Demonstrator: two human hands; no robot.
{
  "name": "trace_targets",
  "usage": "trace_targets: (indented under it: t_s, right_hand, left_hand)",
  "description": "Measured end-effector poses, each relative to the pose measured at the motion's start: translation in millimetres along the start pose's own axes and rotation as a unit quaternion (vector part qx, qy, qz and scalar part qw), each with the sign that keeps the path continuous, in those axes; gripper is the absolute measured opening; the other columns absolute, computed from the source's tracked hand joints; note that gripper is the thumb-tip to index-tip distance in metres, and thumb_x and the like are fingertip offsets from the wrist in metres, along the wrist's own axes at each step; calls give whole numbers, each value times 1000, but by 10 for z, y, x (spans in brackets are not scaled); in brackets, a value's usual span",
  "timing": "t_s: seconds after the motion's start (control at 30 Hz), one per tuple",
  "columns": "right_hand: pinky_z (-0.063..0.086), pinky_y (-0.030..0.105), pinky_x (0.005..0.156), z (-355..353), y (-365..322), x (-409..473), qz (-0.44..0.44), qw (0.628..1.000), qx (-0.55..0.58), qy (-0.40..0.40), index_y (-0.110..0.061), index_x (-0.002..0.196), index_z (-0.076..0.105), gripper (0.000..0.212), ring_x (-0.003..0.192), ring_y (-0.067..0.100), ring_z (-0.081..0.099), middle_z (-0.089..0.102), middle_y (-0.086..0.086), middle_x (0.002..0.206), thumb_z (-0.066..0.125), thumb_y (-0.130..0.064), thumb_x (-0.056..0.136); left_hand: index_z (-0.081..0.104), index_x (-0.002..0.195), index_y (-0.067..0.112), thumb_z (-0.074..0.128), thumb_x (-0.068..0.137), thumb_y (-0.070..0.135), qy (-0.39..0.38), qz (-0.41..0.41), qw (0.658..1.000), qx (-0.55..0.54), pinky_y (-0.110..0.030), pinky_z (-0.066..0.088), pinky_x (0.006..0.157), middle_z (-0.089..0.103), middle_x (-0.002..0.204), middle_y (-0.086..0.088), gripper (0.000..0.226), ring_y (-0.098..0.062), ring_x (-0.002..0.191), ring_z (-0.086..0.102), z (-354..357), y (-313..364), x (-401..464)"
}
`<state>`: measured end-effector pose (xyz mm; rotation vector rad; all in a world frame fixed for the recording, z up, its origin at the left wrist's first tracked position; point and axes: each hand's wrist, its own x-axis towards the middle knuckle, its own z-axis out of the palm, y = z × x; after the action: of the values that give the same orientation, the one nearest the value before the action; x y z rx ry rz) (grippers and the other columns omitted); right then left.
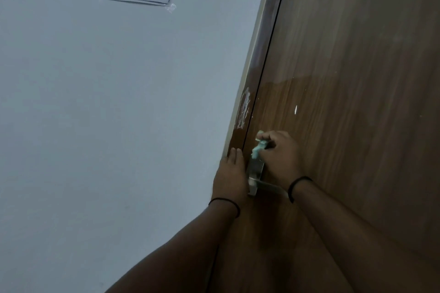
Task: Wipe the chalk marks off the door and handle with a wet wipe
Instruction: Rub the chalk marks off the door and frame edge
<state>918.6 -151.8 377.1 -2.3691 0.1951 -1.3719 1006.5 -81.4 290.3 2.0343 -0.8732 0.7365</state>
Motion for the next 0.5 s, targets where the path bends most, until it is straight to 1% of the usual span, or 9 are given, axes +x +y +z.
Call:
trace_targets:
  t_s: [0.07,0.13,0.17,0.23,0.3,0.33,0.37,0.43,0.5]
  right_hand:
    - [41,-2,72,38,-78,208,-43,999,-13,25,-15,109,68,32,96,2,56,61,-4,111,66,4,83]
    - [39,-1,67,140,-153,424,-87,995,-40,41,-15,106,68,25,85,0,56,65,-5,101,67,-2,85]
    - [39,1,65,192,-183,515,-113,991,-62,46,-13,103,68,20,81,2,57,66,-4,96,67,-2,85]
    - [37,9,68,355,-189,701,-181,976,-106,53,-4,94,70,16,80,17,62,69,9,89,65,5,82]
    - [43,27,72,522,-85,825,-222,962,-145,63,4,82,72,12,78,32,62,66,20,81,64,12,78]
    - [45,35,69,583,-7,834,-229,957,-167,66,5,76,71,11,75,33,61,64,21,77,63,11,79]
    - [46,37,65,637,81,802,-231,952,-190,62,3,73,70,13,74,33,59,61,19,74,62,8,82]
    - [47,39,60,704,251,636,-258,939,-224,27,0,71,69,14,72,30,56,58,16,74,64,3,84]
    - [47,39,55,686,343,465,-305,923,-235,-18,-1,70,66,11,69,29,55,58,14,72,70,6,77]
  left_hand:
    - [3,154,9,37,101,23,-34,21,998,57,-34,12,119,8,162,-11,64,-27,149,9,76,-28,98]
    - [-7,152,5,33,101,21,-64,28,994,82,-33,4,120,-1,162,-13,66,-27,150,-3,162,-59,167]
    - [-9,151,4,33,101,21,-79,30,992,91,-34,5,121,-4,162,-13,68,-27,149,-6,199,-63,177]
    - [-13,150,5,33,100,19,-91,34,990,103,-35,9,121,-10,161,-13,69,-27,148,-12,273,-92,182]
    - [-14,150,7,32,100,16,-90,38,991,96,-34,12,120,-13,161,-12,68,-27,148,-14,323,-136,195]
    - [-13,151,7,31,101,16,-88,40,991,90,-34,14,119,-13,161,-12,67,-27,148,-14,335,-150,200]
    - [-11,151,7,31,101,17,-86,41,992,85,-34,17,118,-13,161,-12,66,-27,148,-13,345,-160,203]
    - [-5,152,5,33,101,19,-86,41,992,83,-35,21,117,-9,161,-15,65,-28,149,-9,334,-147,187]
    - [-3,152,3,35,102,22,-84,46,992,84,-36,19,118,-5,161,-16,66,-28,149,-5,310,-116,149]
